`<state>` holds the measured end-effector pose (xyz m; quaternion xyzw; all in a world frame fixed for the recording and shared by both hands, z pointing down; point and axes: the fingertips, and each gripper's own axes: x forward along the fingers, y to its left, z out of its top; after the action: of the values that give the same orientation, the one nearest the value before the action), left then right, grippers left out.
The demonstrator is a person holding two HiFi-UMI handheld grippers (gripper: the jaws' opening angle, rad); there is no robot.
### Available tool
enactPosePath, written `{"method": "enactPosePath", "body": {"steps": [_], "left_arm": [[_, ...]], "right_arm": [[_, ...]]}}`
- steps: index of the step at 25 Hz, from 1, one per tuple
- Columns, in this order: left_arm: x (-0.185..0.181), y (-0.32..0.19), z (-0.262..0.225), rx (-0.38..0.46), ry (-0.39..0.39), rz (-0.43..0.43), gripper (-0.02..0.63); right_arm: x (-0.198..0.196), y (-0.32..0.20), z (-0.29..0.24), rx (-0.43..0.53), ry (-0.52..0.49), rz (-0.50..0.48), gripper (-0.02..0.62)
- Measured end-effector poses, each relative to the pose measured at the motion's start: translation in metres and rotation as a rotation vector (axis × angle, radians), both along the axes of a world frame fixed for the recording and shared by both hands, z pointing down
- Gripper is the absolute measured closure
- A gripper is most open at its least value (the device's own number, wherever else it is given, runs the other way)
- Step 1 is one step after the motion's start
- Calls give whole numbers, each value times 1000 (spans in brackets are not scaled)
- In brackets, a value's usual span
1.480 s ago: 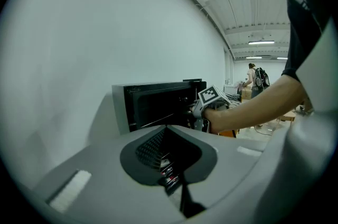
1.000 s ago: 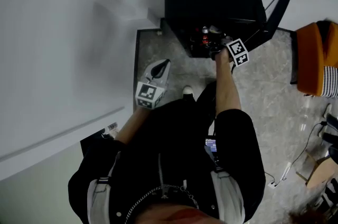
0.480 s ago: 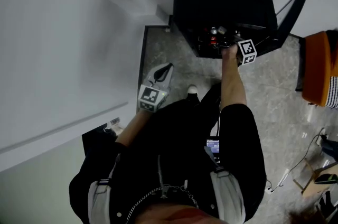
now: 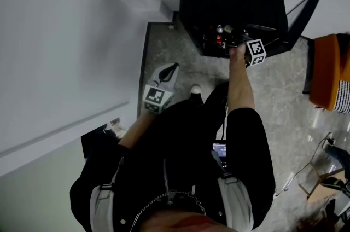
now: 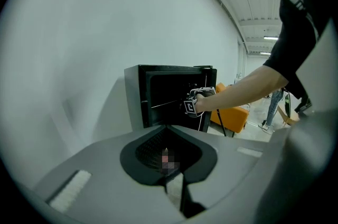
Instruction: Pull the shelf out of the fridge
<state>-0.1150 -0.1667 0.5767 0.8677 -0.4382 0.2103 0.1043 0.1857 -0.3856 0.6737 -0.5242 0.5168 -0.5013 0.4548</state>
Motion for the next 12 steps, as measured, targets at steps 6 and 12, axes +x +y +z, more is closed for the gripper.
{"method": "enactPosePath", "body": {"steps": [6, 12], "left_arm": [[10, -6, -1, 1, 19, 6, 595], [20, -12, 0, -4, 42, 7, 595]], "right_arm": [[-2, 10, 1, -15, -2, -15, 561], [-2, 22, 2, -21, -6, -20, 561]]}}
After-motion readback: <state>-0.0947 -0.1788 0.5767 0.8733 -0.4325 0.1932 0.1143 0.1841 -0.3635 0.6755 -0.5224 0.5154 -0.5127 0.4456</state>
